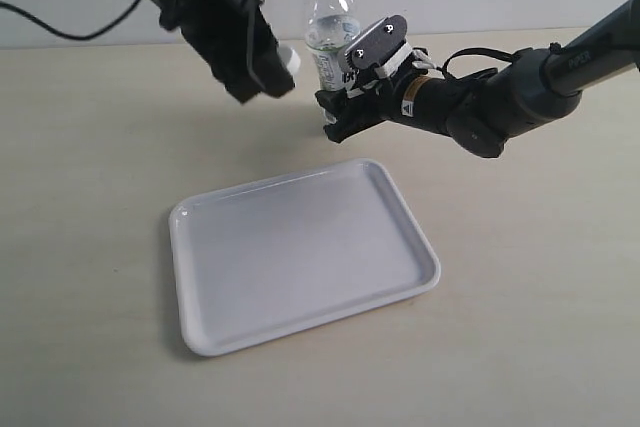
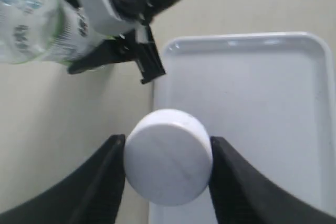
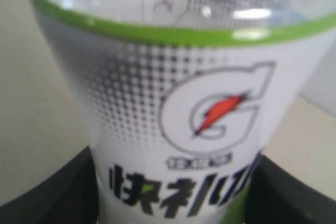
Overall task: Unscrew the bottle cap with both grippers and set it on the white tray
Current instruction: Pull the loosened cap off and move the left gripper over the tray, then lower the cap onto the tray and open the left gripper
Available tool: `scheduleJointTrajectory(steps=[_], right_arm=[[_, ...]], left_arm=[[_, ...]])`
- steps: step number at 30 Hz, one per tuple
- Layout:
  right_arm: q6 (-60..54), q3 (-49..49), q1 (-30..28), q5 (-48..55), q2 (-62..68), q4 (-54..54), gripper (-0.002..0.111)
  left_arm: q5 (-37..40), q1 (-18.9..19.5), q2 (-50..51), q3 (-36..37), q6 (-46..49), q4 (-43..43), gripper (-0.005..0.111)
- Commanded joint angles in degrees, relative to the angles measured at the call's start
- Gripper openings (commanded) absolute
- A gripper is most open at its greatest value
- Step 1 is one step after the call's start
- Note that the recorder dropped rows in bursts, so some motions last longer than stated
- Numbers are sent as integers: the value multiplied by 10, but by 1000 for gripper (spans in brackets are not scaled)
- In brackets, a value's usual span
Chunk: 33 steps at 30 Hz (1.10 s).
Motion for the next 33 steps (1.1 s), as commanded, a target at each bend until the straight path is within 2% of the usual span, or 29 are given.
scheduleJointTrajectory(steps=[1, 11, 18, 32, 33], right_arm=[[1, -3, -3, 6, -7, 2, 0], [1, -3, -3, 6, -7, -9, 0], [3, -3, -3, 5, -4, -9, 0], [0, -3, -3, -1, -4, -9, 0], [0, -3, -3, 0, -4, -9, 0]], left_arm=[[-40, -21, -1, 58, 21, 0, 0], [-83, -62, 51, 133, 122, -30, 0], [-80, -65, 92, 138, 157, -30, 0], [-128, -73, 142, 138, 154, -32, 0], [-122, -74, 144, 138, 153, -30, 5]])
